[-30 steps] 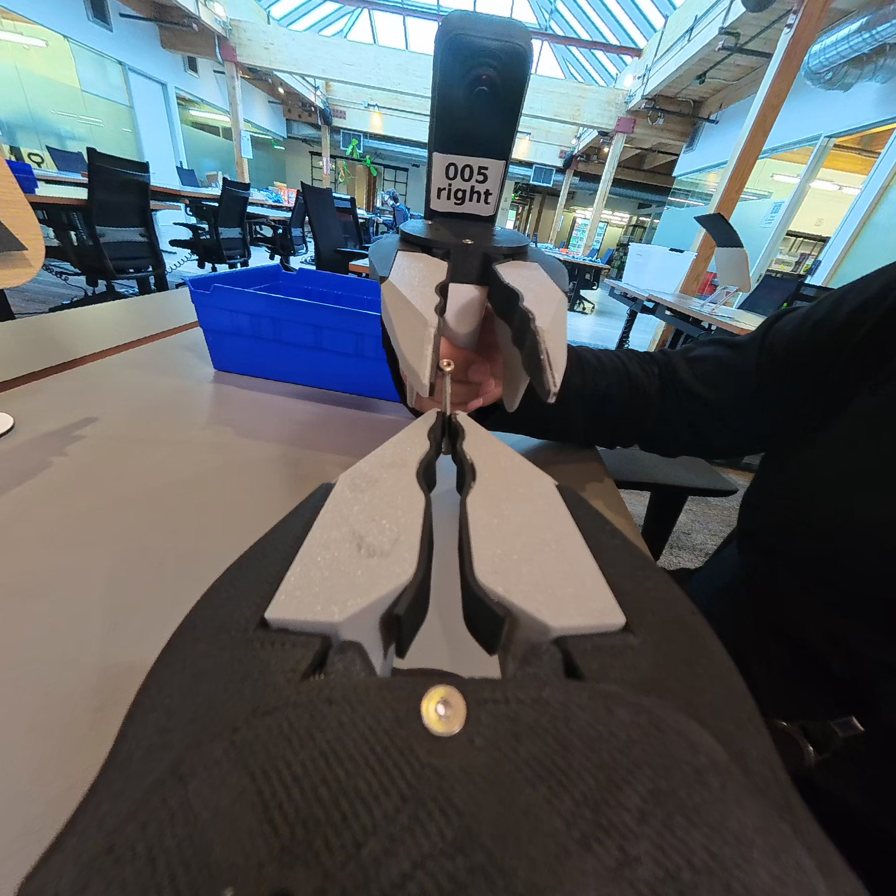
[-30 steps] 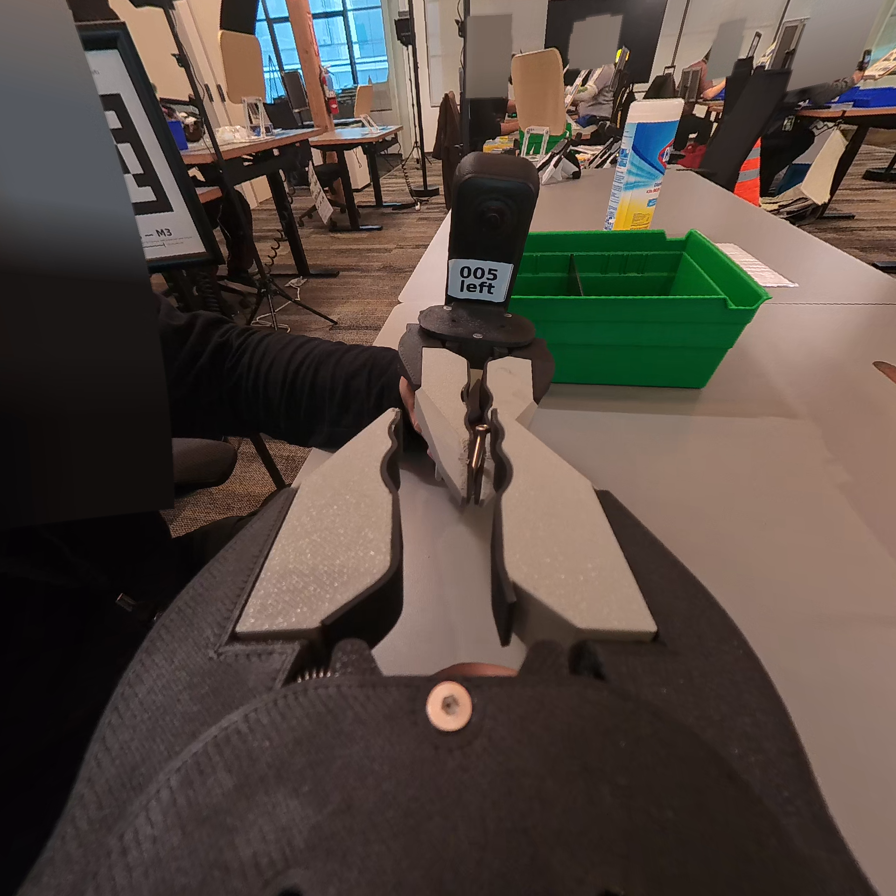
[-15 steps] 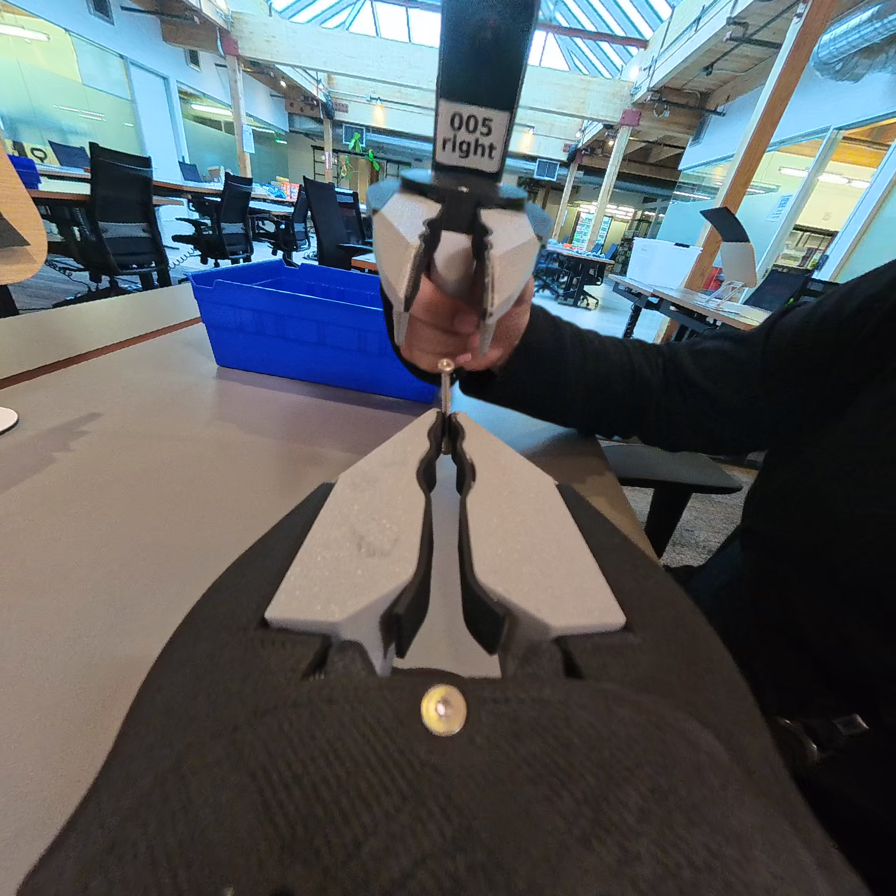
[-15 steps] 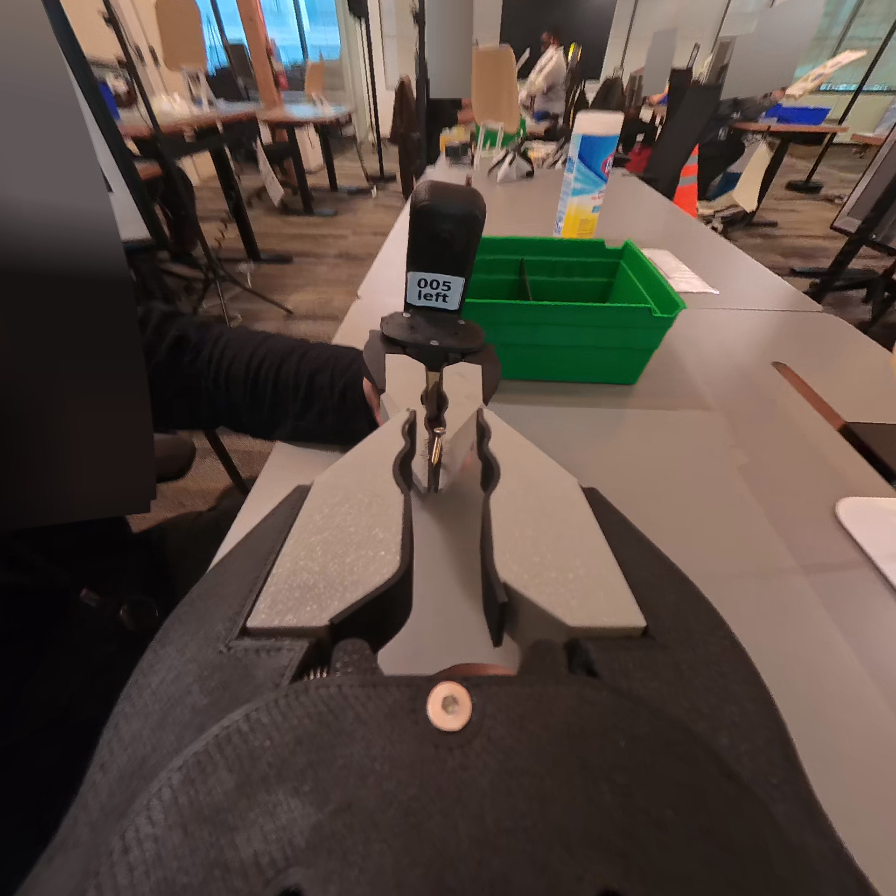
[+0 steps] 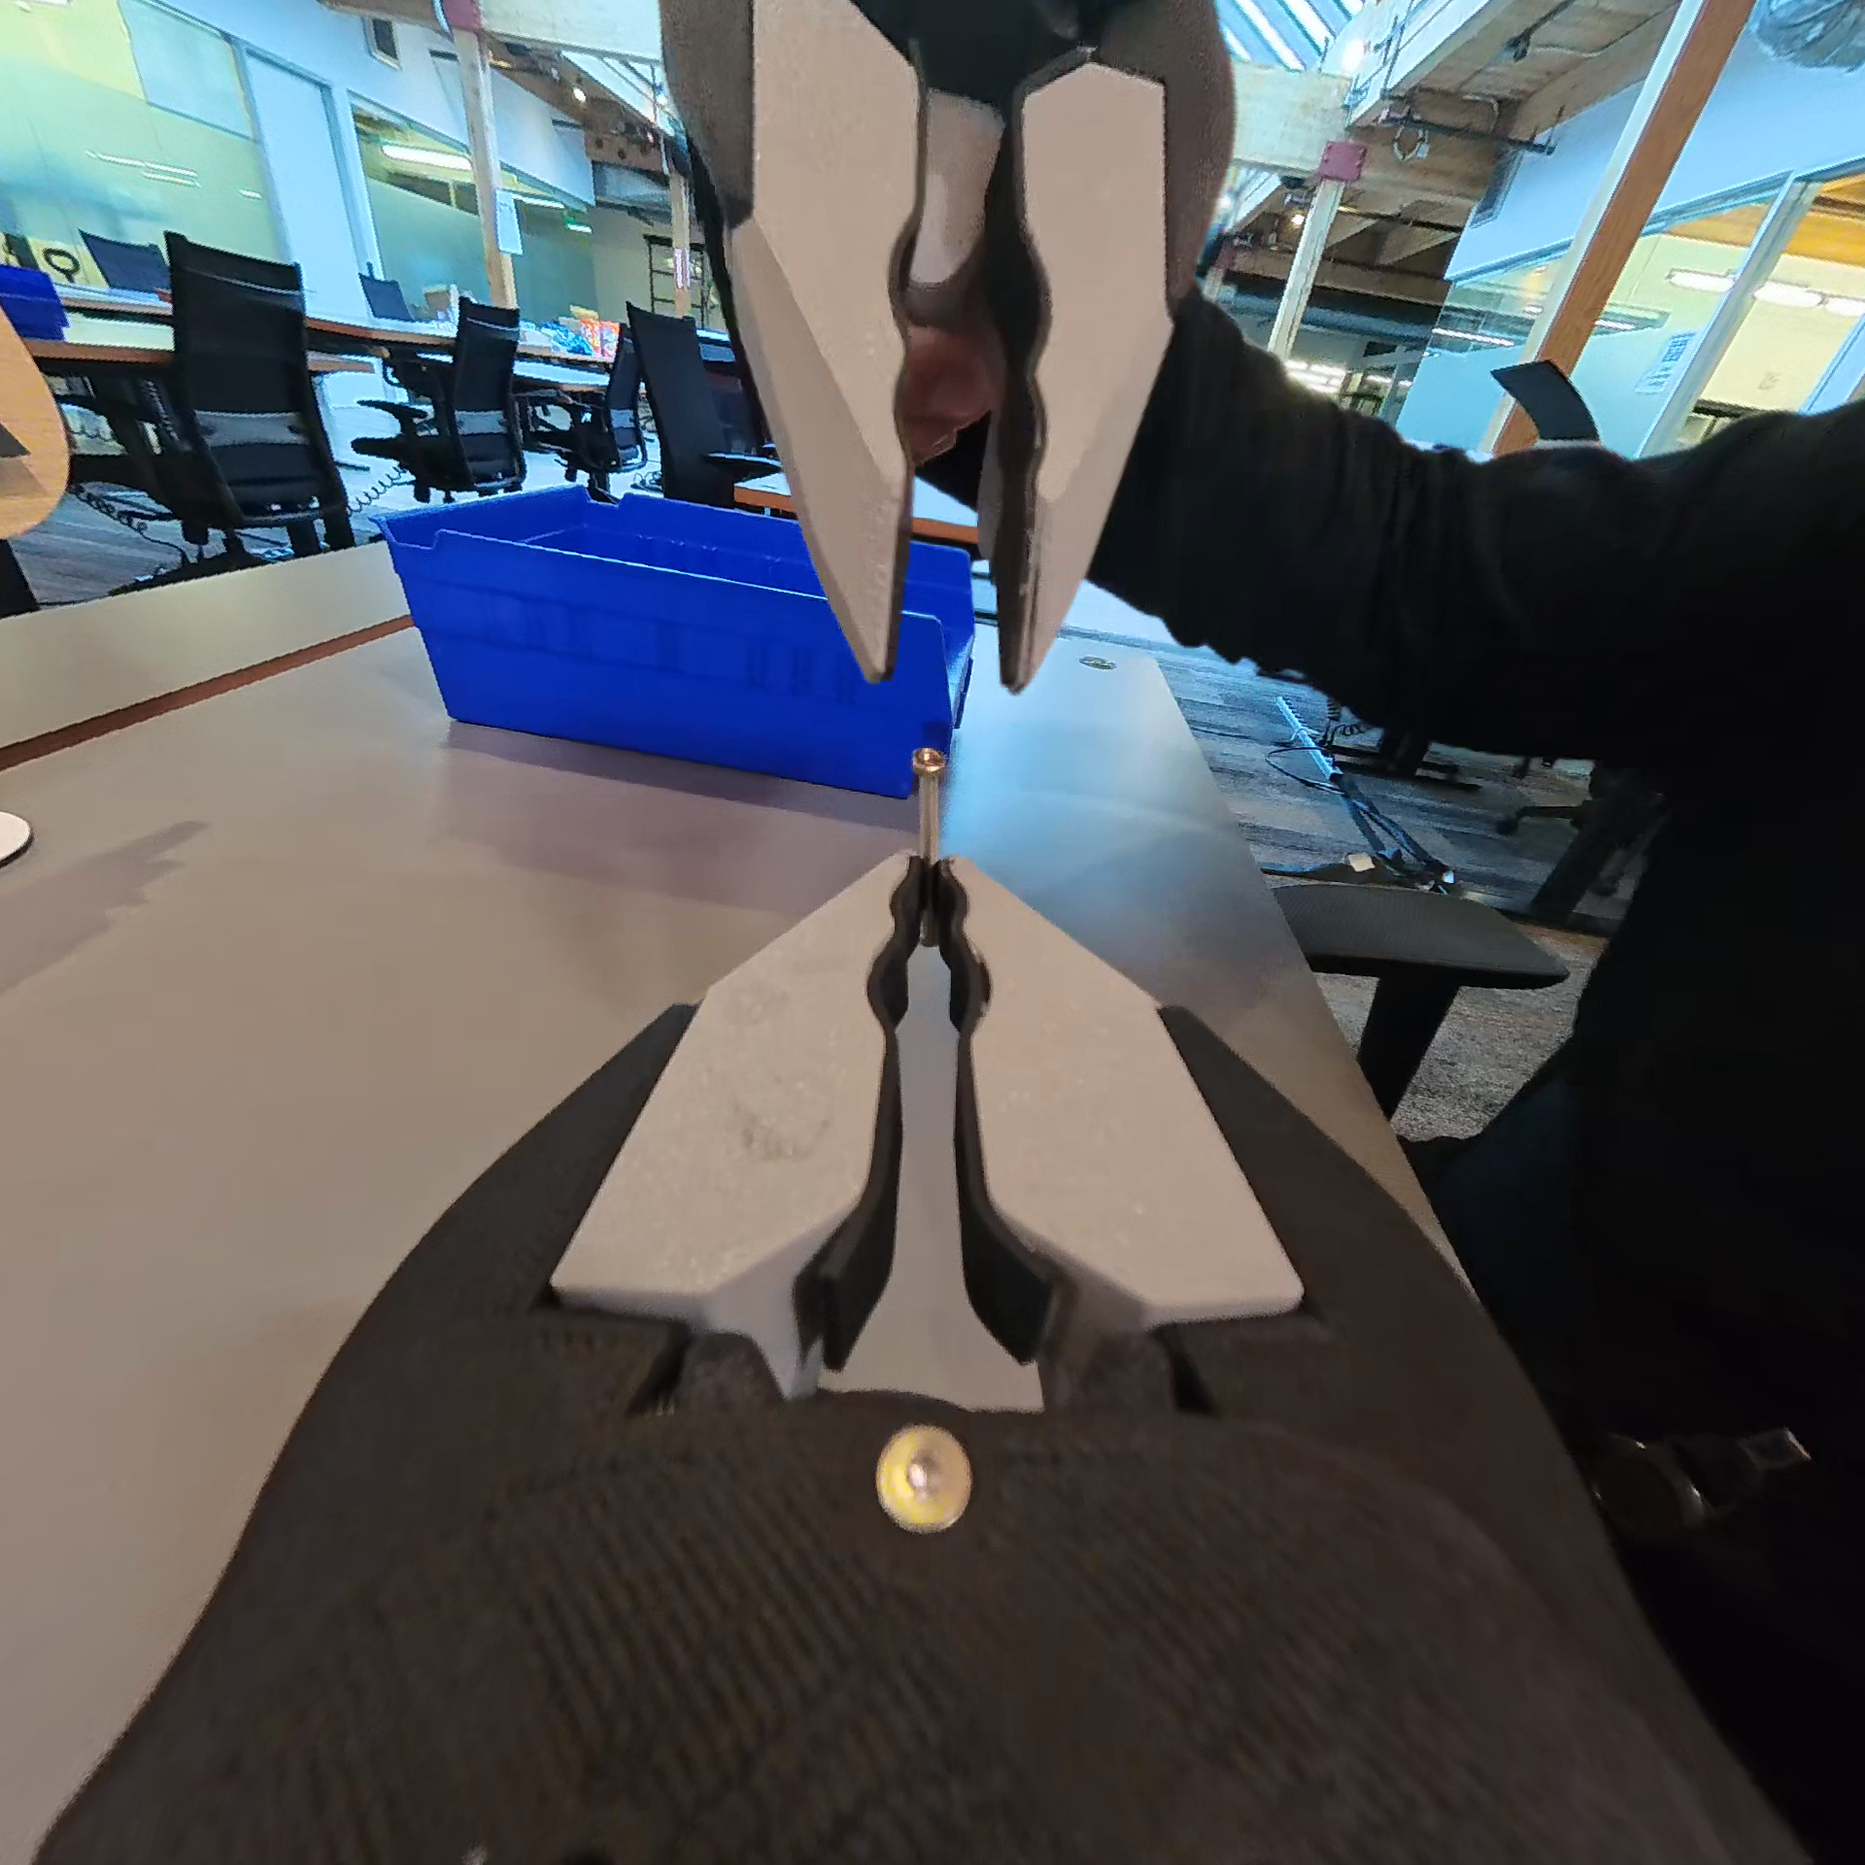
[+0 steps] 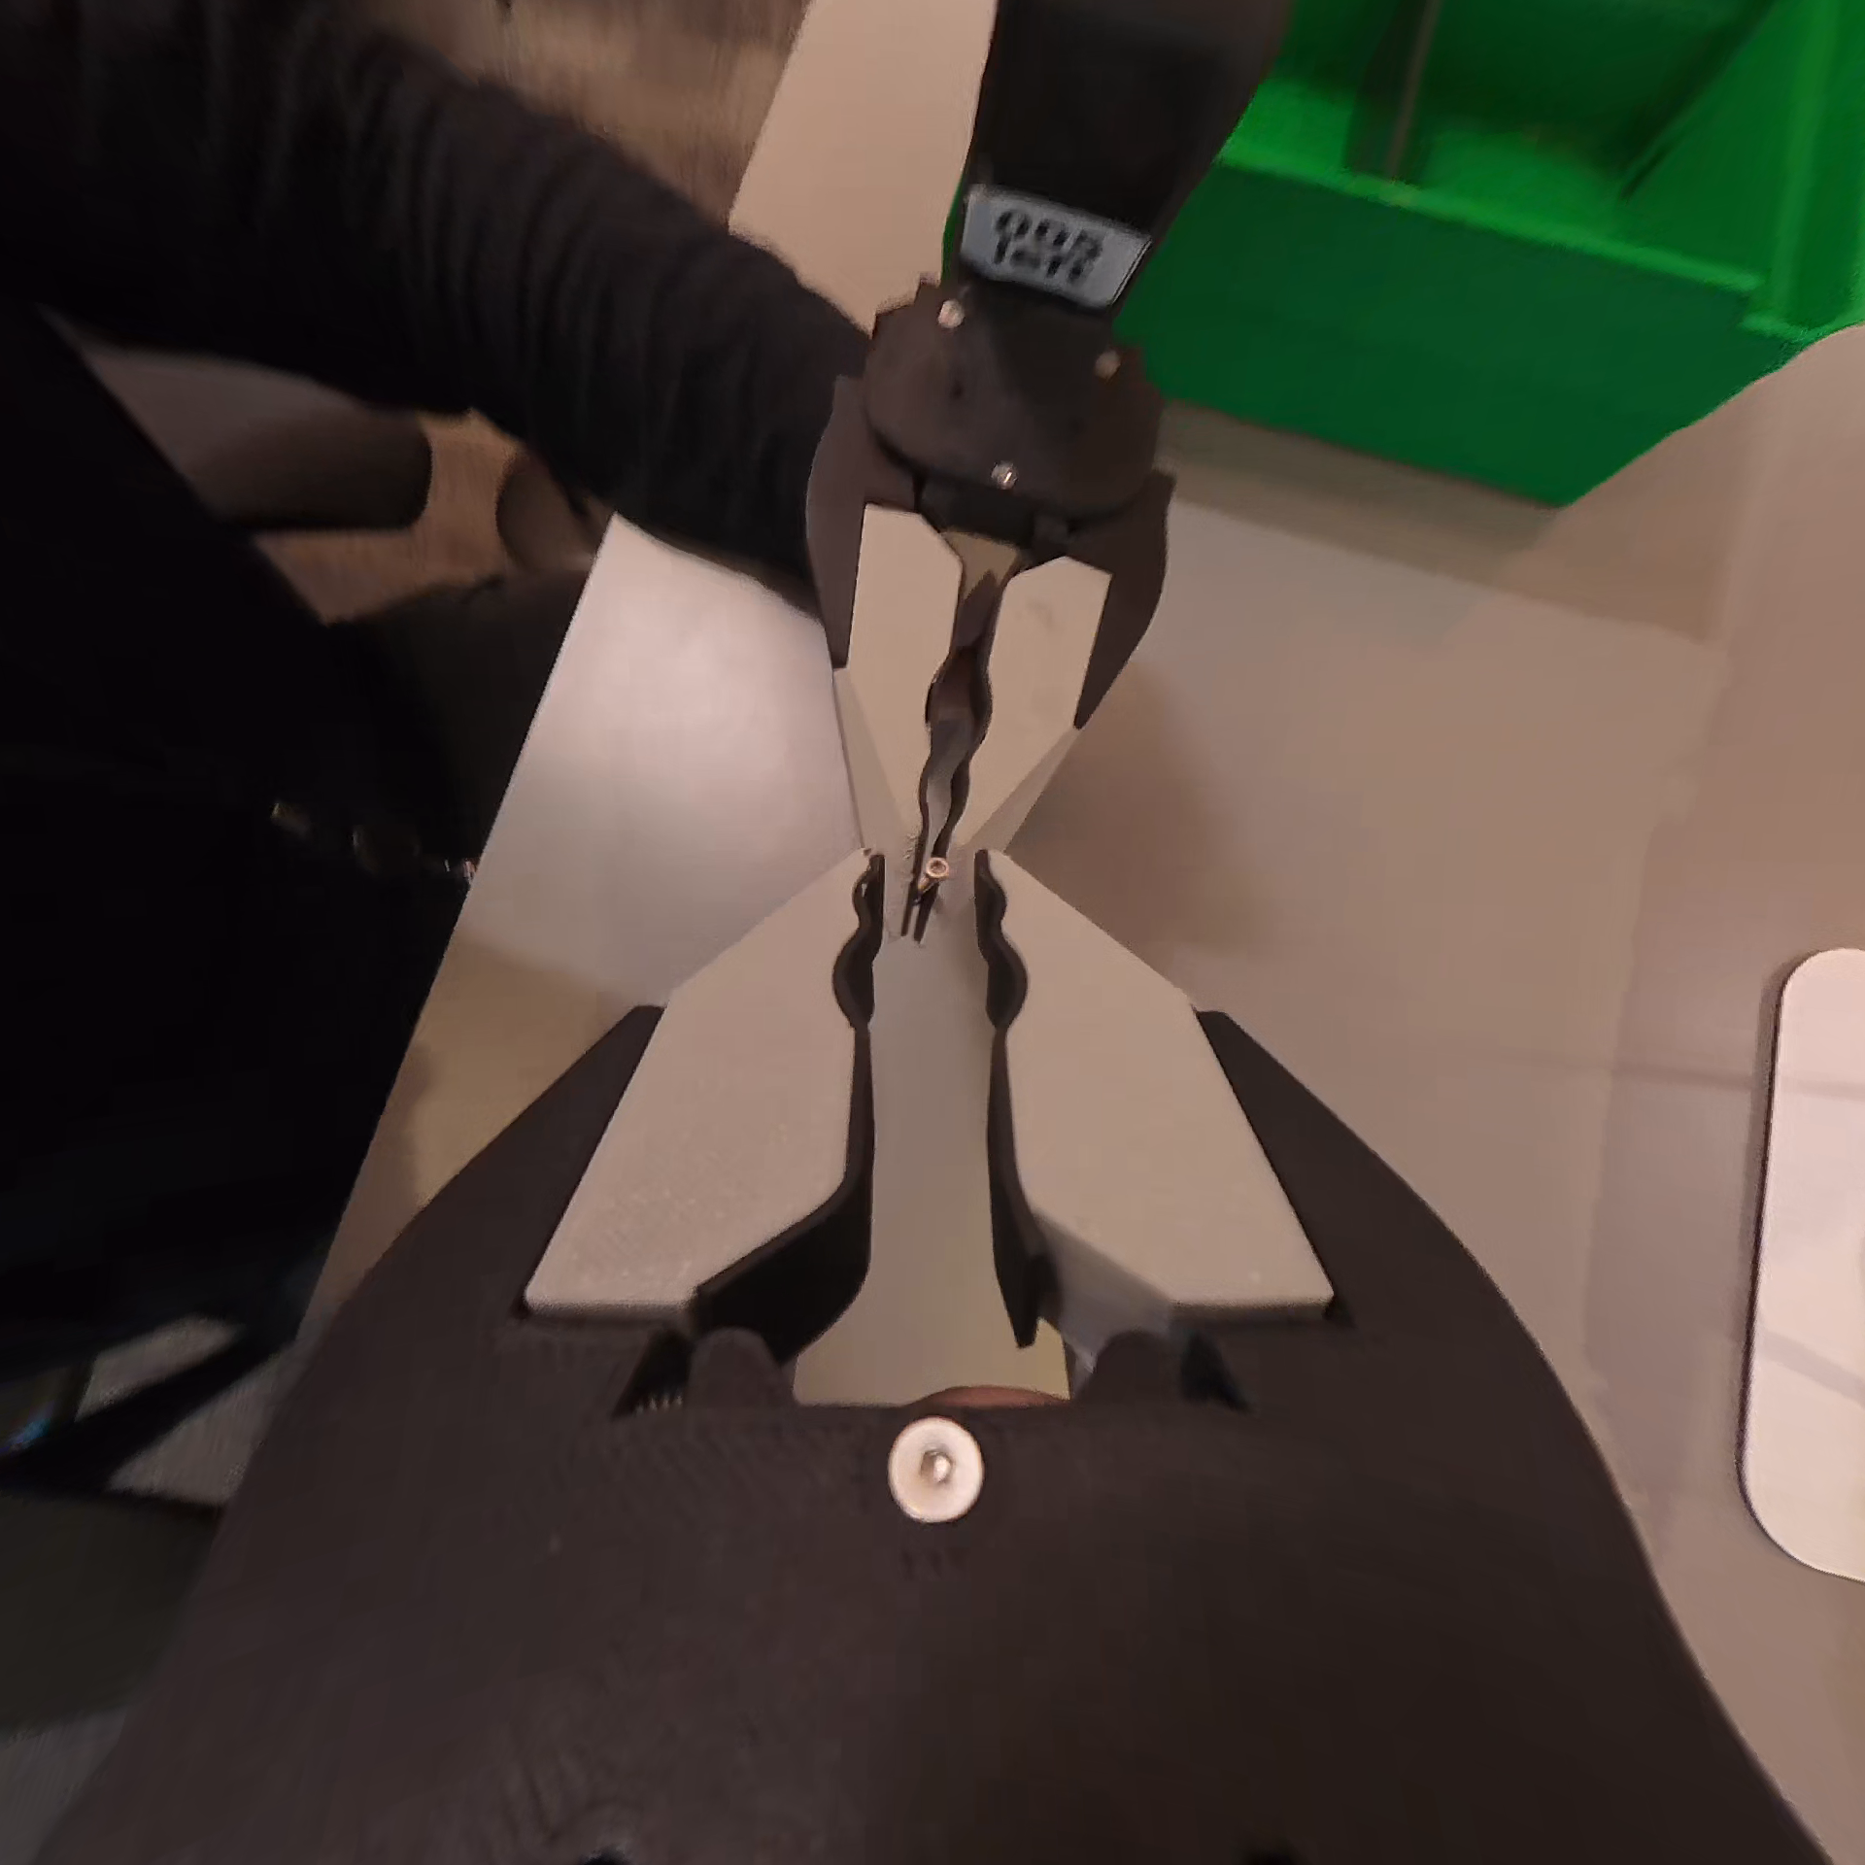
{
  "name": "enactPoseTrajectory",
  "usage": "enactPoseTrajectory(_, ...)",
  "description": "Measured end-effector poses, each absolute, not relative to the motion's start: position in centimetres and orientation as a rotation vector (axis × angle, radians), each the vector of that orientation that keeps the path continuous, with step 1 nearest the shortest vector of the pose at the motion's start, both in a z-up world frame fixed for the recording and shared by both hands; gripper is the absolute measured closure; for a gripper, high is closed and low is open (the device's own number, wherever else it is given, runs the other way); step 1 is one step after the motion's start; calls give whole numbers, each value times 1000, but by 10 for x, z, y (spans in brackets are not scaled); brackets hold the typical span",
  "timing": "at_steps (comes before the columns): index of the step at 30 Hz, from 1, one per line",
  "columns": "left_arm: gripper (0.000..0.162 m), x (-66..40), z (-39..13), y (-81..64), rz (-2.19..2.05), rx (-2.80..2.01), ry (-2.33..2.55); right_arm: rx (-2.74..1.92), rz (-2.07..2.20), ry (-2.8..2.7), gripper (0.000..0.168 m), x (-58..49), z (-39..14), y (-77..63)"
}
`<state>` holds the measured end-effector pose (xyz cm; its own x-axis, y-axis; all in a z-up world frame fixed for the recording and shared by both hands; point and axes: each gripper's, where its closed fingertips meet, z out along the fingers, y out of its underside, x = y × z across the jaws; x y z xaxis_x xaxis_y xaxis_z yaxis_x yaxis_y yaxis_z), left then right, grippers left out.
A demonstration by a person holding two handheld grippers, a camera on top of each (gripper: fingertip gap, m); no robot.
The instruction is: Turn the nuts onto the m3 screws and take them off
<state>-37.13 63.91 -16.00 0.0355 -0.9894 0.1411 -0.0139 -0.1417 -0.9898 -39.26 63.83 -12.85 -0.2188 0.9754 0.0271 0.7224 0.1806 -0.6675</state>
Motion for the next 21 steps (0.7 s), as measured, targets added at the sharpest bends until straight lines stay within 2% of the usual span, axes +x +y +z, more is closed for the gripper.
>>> enactPoseTrajectory(21,162,-371,-159,636,-1283,-1333,1135,-1628,649,-2115,158,-395,-139,639)
